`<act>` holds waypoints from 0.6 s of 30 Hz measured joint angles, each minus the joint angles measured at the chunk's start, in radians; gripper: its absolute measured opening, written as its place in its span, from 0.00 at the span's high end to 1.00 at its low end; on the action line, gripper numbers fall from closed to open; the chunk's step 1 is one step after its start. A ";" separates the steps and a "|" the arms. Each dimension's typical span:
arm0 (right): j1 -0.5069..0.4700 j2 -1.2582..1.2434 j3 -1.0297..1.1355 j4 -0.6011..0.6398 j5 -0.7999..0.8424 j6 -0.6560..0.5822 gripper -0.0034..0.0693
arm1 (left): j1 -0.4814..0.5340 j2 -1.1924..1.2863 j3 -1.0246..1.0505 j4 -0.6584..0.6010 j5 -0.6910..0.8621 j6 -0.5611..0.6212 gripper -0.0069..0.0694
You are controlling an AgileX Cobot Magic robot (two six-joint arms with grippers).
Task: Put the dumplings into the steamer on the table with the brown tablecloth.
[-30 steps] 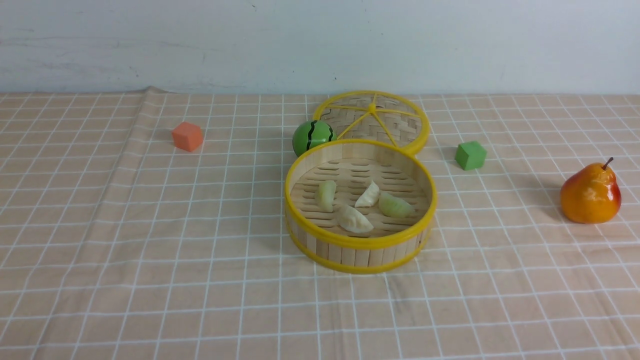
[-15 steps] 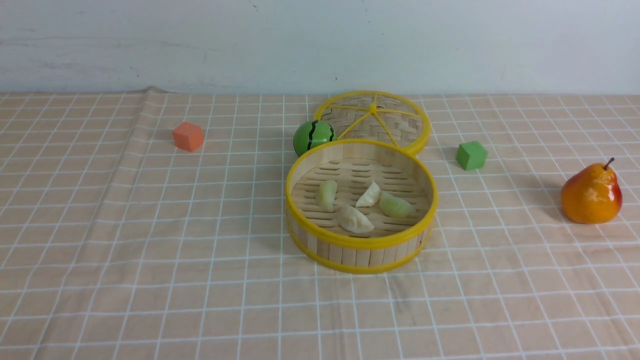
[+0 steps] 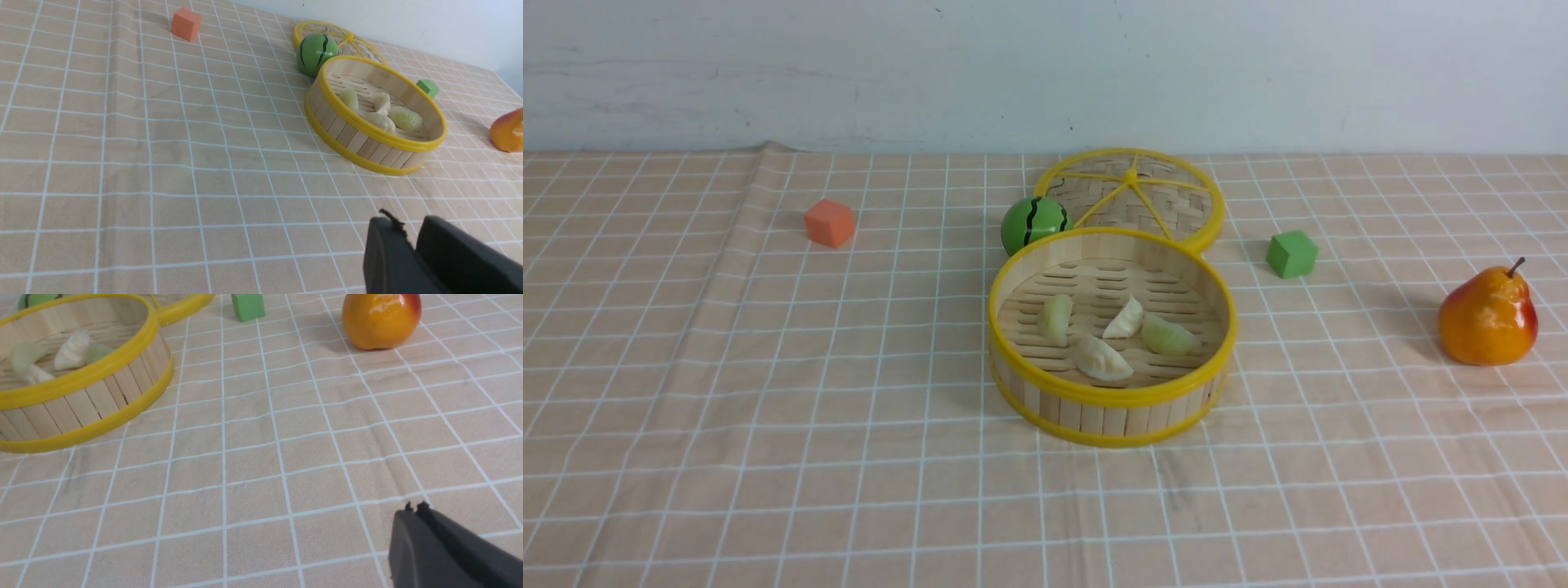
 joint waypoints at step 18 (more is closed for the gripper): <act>0.000 0.000 0.000 0.000 0.000 0.000 0.95 | 0.000 0.000 0.000 0.000 0.000 0.000 0.77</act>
